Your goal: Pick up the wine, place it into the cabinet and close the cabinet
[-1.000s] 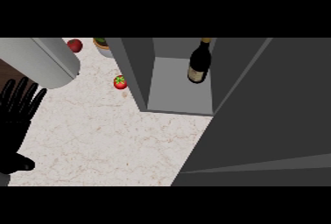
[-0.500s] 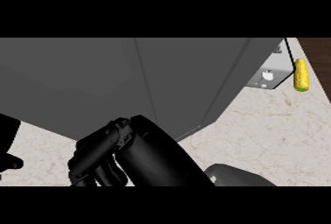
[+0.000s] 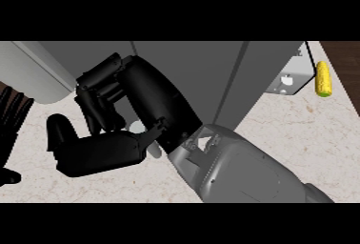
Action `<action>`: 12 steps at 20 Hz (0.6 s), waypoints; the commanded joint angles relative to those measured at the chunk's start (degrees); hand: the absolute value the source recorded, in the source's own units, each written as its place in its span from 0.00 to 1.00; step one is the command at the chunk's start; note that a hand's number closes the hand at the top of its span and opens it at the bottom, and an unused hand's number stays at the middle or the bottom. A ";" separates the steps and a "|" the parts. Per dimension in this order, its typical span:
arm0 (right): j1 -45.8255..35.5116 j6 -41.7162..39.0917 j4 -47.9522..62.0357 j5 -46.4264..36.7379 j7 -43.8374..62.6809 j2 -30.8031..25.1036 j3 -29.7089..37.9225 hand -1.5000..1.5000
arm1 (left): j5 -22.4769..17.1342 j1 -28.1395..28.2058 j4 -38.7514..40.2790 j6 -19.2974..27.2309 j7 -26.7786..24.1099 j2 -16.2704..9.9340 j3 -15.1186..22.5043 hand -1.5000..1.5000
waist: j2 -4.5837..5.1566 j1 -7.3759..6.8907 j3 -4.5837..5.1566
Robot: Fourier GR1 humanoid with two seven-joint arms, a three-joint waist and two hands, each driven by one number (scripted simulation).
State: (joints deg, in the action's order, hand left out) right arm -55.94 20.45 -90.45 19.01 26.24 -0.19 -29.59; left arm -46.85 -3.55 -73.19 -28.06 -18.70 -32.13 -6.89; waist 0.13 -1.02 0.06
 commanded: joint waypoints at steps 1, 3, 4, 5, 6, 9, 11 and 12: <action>-0.62 -3.16 5.49 2.66 -1.82 0.18 4.69 1.00 | -0.76 3.17 0.65 -3.63 -0.74 -0.99 -2.89 0.00 | -0.08 0.15 -0.04; 2.13 -6.81 7.22 3.33 -4.18 -1.57 7.78 1.00 | 1.27 -1.62 2.90 -1.08 0.22 0.21 -1.75 0.00 | 0.03 0.82 -0.05; 0.94 -5.62 11.43 1.91 -6.57 0.17 7.35 1.00 | 1.77 0.77 0.26 -1.46 -0.19 1.21 -1.21 0.00 | -0.01 0.36 -0.05; 0.03 -2.30 12.79 2.92 -7.57 0.17 3.92 1.00 | 0.53 -1.52 1.79 -0.83 1.40 0.17 -2.73 0.00 | -0.02 0.28 -0.04; 2.77 -5.35 12.13 1.08 -7.66 0.17 5.24 1.00 | 0.85 0.67 0.64 -1.72 1.54 0.56 -2.50 0.00 | -0.09 0.47 -0.05; 2.80 -10.71 17.54 0.87 -12.82 -1.58 9.36 1.00 | -0.30 -1.46 1.33 -2.18 3.14 0.25 -3.06 0.00 | 0.01 0.51 -0.06; 1.47 -12.10 21.20 0.76 -13.04 -1.75 10.18 1.00 | 0.00 1.46 -2.85 -0.18 3.36 1.84 -2.34 0.00 | -0.03 -0.06 -0.08; 0.95 -11.39 19.32 0.52 -12.05 -1.73 10.70 1.00 | 0.05 -4.28 3.99 -1.30 3.96 -0.01 -3.72 0.00 | 0.06 0.84 -0.04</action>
State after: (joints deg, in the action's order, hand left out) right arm -54.45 10.86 -76.36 20.31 15.48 0.02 -23.00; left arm -46.42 -4.93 -72.00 -29.30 -16.39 -31.38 -9.59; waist -0.87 -0.80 0.23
